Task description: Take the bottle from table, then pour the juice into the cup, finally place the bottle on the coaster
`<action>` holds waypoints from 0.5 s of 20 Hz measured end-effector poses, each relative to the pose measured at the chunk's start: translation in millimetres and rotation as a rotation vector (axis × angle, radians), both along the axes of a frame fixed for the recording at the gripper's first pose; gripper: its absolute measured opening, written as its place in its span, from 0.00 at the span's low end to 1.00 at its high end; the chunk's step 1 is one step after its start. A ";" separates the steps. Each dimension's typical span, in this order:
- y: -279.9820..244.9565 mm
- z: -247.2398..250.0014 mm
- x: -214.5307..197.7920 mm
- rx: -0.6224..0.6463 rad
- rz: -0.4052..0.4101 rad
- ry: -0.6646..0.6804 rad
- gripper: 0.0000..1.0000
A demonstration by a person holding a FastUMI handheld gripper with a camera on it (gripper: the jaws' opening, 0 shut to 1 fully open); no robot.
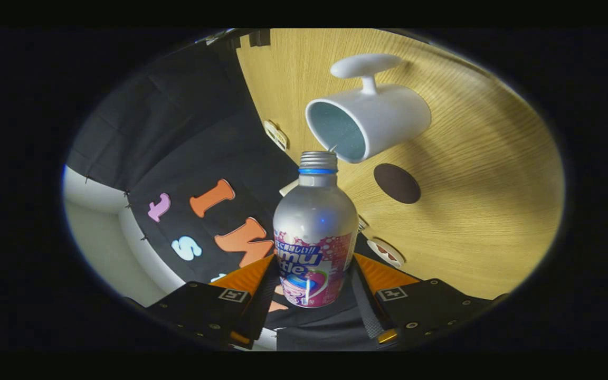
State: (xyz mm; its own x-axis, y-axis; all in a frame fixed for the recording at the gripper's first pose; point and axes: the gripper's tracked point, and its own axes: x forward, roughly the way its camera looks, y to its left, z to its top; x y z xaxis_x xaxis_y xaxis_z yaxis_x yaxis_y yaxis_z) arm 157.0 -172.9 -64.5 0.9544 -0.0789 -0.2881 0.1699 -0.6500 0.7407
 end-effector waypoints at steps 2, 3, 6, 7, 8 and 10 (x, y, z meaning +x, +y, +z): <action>-1.8 1.0 -1.9 0.018 -0.016 -0.005 0.74; -4.4 2.9 -2.1 0.030 -0.026 -0.008 0.74; -6.5 5.8 -2.6 0.050 -0.038 -0.023 0.74; -6.7 5.9 -2.4 0.054 -0.039 -0.021 0.74; -8.2 6.0 -2.9 0.063 -0.043 -0.025 0.74; -16.2 8.8 -1.8 0.078 -0.058 -0.027 0.74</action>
